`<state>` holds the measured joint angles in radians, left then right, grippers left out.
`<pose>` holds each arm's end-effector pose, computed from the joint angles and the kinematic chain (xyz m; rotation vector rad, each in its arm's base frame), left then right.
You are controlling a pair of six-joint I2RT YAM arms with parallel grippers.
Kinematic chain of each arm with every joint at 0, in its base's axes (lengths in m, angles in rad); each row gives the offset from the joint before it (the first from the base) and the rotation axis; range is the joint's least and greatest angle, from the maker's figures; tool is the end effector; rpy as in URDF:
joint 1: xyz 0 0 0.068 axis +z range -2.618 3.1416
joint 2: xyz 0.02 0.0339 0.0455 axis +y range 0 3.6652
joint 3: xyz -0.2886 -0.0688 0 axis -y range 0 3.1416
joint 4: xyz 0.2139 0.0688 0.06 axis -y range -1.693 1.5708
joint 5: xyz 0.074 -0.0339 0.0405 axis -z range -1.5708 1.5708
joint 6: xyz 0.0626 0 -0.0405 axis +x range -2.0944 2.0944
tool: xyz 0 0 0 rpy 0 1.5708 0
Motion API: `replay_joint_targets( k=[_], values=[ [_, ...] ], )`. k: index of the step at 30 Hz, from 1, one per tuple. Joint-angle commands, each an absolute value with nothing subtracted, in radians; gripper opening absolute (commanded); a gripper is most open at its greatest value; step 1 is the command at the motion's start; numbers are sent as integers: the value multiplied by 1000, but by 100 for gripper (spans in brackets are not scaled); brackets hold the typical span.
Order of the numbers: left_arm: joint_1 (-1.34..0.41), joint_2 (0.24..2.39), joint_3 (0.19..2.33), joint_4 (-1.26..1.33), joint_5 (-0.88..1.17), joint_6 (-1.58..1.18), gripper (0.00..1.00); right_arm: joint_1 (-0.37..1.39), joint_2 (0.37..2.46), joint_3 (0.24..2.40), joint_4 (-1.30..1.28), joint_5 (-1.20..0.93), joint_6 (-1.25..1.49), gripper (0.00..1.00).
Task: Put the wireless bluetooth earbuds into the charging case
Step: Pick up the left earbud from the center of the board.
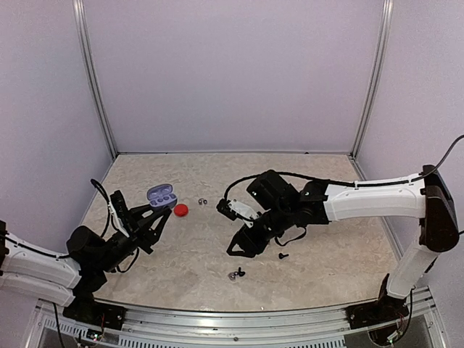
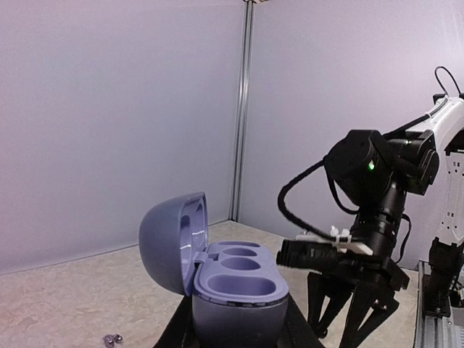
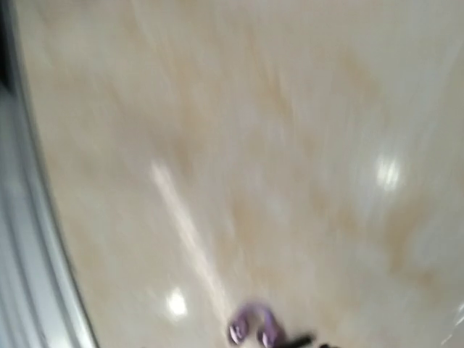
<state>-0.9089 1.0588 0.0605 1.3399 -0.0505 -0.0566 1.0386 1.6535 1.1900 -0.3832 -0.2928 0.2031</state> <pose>0.1092 -0.1350 0.2635 0.4833 1.1745 -0.8064 0.1624 0.3114 0.2588 -1.1777 2.2982 0.8773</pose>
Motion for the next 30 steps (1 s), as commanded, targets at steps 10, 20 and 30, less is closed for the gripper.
replay_joint_targets(
  k=[10, 20, 30],
  values=[
    [-903, 1047, 56, 1288, -58, -67, 0, 1079, 1894, 1355, -564, -303, 139, 51],
    [-904, 1066, 62, 1285, -53, -47, 0, 1112, 1981, 1403, -636, -288, 117, 50],
    [-951, 1071, 59, 1271, -111, 67, 0, 1124, 2016, 1406, -662, -268, 125, 47]
  ],
)
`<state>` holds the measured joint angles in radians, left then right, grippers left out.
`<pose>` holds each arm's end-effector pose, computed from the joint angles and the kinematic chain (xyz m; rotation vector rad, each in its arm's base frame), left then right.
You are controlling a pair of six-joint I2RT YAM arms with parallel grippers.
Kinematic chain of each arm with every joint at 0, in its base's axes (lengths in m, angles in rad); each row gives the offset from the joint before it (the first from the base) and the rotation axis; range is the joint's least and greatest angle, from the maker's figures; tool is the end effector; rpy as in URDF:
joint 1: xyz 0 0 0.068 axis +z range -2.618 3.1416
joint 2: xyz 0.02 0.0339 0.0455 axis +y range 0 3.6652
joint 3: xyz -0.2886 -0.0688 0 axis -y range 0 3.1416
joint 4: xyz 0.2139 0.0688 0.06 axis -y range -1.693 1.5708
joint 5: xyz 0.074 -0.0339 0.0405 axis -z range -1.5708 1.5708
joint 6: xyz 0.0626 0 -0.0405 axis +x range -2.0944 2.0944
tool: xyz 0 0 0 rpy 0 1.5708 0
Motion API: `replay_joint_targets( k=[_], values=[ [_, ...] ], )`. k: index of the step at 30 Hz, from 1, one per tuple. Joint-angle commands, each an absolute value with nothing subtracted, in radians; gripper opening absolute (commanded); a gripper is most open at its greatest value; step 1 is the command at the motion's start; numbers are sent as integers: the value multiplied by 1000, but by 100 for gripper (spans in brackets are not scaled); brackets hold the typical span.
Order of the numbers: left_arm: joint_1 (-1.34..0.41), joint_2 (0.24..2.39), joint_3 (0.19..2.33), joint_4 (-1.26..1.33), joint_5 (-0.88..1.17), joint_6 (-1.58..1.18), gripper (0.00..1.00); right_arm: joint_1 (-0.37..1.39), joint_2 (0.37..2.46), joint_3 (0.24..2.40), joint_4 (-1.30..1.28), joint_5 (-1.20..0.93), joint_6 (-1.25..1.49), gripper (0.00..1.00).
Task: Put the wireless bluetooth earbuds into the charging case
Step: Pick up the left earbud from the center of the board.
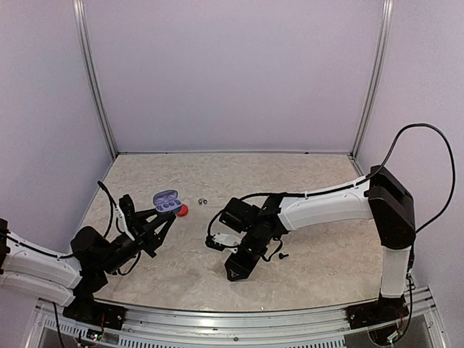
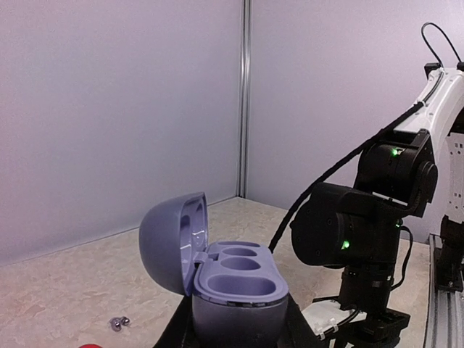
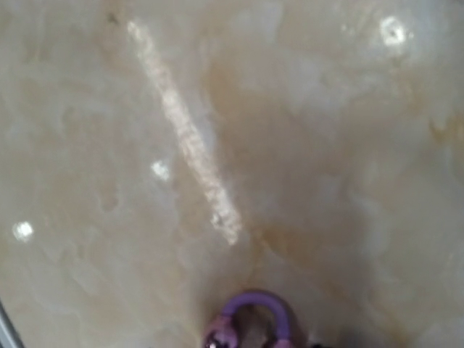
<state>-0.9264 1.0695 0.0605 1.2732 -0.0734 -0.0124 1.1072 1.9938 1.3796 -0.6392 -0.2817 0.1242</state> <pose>0.1104 -0.1393 0.2532 0.5351 1.2343 -0.7501 0.1587 0.3564 0.1750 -1.4668 2.5967 0.6207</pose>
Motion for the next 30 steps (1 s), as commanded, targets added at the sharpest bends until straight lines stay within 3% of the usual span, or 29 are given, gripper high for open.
replay_joint_targets(
  k=[1, 9, 30],
  values=[
    [-955, 1071, 60, 1272, -120, 78, 0, 1125, 2018, 1407, -664, -264, 126, 46],
    [-979, 1032, 60, 1271, -160, 161, 0, 1134, 2039, 1415, -669, -224, 139, 47],
    [-1021, 995, 67, 1264, -241, 293, 0, 1169, 2077, 1450, -711, -133, 148, 35]
  ],
)
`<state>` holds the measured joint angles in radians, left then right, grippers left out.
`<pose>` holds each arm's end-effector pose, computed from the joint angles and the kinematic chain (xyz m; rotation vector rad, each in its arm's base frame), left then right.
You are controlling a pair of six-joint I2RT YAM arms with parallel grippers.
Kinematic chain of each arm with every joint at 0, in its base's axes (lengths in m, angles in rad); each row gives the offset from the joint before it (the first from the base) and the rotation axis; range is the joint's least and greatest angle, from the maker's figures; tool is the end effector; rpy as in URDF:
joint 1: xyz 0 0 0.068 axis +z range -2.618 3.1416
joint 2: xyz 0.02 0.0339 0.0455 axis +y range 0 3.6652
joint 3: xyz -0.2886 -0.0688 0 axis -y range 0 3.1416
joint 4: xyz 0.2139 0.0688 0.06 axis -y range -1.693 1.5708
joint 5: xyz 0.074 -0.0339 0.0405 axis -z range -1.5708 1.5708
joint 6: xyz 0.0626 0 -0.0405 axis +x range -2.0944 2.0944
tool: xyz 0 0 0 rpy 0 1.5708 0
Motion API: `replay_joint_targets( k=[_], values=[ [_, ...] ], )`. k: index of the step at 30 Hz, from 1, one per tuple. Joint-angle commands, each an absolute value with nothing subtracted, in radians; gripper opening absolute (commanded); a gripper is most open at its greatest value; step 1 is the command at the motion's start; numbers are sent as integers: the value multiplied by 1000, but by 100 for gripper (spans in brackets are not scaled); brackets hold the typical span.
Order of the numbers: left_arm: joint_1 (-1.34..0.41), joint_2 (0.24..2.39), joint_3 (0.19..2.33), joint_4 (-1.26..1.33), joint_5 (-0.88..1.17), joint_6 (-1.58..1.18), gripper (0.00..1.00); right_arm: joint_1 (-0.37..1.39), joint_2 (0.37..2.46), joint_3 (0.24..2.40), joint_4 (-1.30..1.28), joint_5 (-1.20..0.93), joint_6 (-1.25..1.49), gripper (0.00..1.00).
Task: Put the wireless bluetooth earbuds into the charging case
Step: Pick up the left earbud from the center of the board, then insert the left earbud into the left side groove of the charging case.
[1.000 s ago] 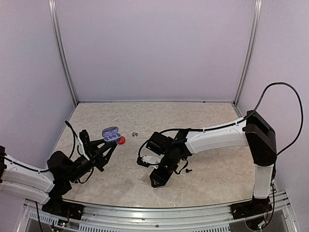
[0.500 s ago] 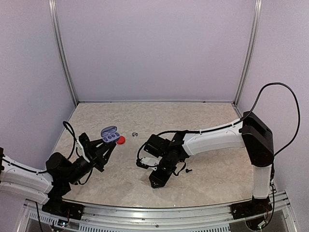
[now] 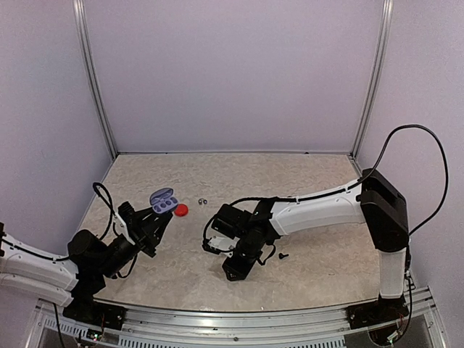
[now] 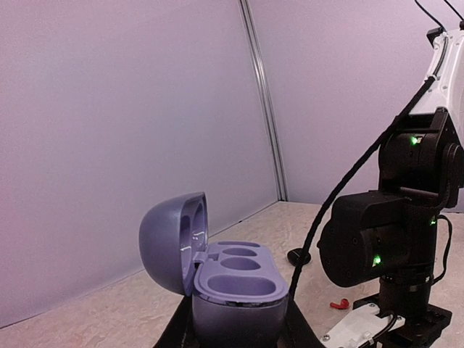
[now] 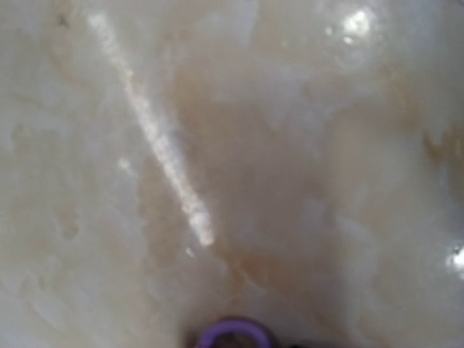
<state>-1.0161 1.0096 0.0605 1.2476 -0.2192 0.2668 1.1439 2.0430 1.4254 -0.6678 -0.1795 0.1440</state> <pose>0.1005 -0.1364 0.2586 0.6140 1.1414 -0.5039 0.1549 0.3674 0.1655 -1.4644 2.6004 0.4722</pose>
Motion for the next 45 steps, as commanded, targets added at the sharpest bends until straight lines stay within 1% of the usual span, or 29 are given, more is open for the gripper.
replay_joint_targets(
  k=[1, 6, 16, 24, 30, 35, 45],
  values=[
    [-1021, 994, 66, 1264, -242, 293, 0, 1171, 2077, 1454, -719, -124, 149, 35],
    [-1021, 988, 62, 1267, -254, 292, 0, 1175, 2073, 1459, -736, -95, 153, 30],
    [-1021, 966, 34, 1297, -271, 286, 0, 1159, 1972, 1501, -658, -53, 170, 26],
    [-1022, 972, 32, 1316, -288, 295, 0, 1132, 1904, 1604, -636, -13, 154, 25],
    [-1019, 1016, 18, 1382, -308, 295, 0, 1123, 1844, 1725, -603, -34, 165, 25],
    [-1017, 1076, 24, 1421, -304, 295, 0, 1123, 1835, 1827, -574, -55, 168, 24],
    [-1015, 1152, 62, 1497, -329, 267, 0, 1140, 1861, 1883, -481, -109, 200, 24]
  ],
)
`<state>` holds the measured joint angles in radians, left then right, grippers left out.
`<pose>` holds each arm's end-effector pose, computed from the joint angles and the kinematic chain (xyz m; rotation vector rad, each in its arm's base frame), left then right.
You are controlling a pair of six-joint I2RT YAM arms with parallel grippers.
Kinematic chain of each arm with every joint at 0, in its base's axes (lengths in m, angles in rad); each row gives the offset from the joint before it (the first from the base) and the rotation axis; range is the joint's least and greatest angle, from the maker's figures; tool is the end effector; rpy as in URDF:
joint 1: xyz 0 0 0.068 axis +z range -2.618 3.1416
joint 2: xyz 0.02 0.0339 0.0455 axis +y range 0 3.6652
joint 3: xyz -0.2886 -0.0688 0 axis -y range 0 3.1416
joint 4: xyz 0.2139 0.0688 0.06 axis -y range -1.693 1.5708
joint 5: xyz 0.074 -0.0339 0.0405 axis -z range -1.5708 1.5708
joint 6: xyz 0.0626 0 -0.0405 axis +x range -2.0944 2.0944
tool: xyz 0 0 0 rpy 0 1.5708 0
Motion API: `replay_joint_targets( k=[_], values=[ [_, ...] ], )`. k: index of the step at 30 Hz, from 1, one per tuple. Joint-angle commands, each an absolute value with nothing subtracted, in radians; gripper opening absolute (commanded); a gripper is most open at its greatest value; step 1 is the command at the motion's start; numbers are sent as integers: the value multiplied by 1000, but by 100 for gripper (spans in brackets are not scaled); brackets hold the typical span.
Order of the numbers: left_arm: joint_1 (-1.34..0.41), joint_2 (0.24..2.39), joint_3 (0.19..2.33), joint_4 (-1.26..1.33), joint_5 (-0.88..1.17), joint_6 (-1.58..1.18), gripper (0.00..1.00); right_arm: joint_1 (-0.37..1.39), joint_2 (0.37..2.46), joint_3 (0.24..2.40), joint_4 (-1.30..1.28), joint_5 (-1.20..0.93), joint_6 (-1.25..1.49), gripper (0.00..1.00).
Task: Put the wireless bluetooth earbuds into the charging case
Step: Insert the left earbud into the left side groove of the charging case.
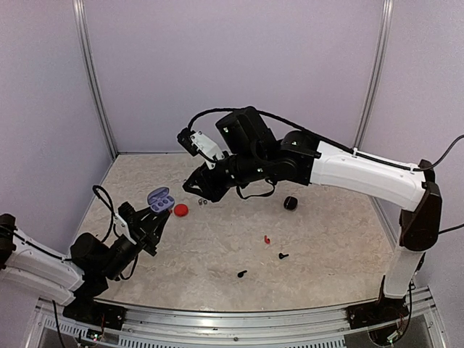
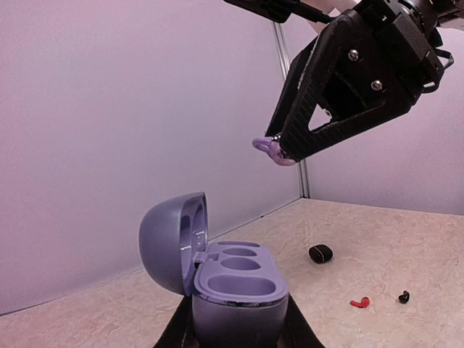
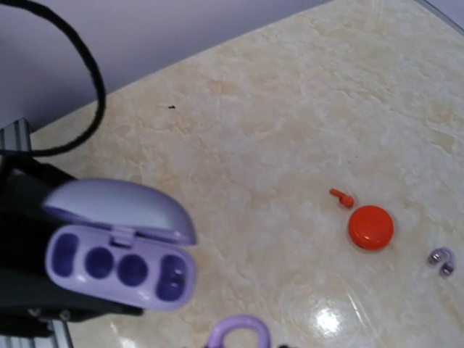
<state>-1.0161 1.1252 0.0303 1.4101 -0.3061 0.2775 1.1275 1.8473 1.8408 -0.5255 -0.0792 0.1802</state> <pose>0.1077 -0.1380 0.2527 0.5435 1.1625 -0.4437 0.1802 0.3911 0.3806 -1.0586 1.9550 0.8429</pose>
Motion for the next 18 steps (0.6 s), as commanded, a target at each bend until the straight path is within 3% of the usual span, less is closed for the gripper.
replay_joint_targets(
  k=[1, 18],
  values=[
    [-1015, 1167, 63, 1510, -331, 260, 0, 1144, 1868, 1891, -477, -110, 201, 24],
    [-1026, 1301, 106, 1632, -355, 205, 0, 1187, 1965, 1982, -462, -111, 206, 23]
  ],
)
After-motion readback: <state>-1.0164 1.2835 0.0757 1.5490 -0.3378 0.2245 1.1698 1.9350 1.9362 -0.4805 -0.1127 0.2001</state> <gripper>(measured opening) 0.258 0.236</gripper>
